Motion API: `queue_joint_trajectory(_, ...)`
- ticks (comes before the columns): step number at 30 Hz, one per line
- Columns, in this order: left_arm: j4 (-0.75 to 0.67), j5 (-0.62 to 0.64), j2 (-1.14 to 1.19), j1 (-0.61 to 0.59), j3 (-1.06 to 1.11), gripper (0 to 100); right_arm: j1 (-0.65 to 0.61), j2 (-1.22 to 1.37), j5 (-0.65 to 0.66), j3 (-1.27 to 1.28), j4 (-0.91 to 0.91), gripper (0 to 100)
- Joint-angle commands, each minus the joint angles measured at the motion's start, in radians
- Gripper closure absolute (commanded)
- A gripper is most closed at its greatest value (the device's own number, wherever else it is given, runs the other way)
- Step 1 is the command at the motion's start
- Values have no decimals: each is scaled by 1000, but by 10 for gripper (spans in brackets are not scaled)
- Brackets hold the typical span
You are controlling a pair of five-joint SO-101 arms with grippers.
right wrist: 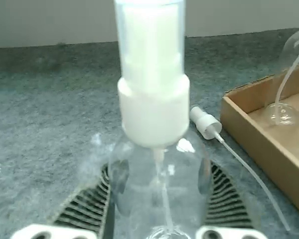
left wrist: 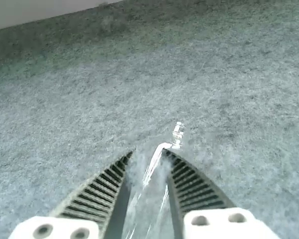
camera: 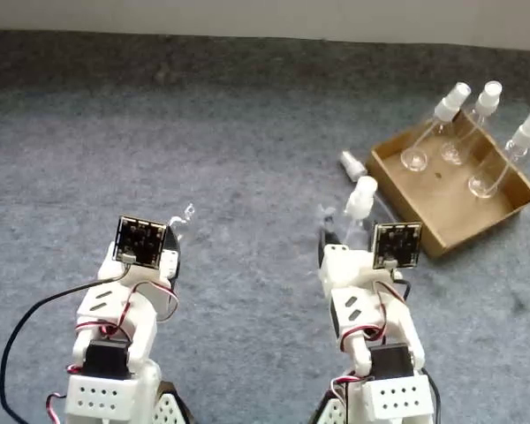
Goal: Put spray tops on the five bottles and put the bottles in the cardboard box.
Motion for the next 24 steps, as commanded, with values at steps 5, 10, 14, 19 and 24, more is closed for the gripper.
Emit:
queue_joint_trajectory(5, 6, -5, -10, 15, 21, 986, 124, -12, 38, 21, 13, 864)
queue_joint_trajectory(10, 52, -6, -8, 15, 21, 986, 140, -12, 40, -56, 148, 864)
queue_joint_trajectory(14, 84, -8, -8, 15, 21, 986, 145, -5, 40, -127, 202, 864)
queue_joint_trajectory(19, 86, -8, -8, 15, 21, 986, 145, -4, 91, -211, 236, 864)
queue_joint_trajectory(24, 87, -8, -8, 15, 21, 986, 179, -4, 109, -278, 236, 864)
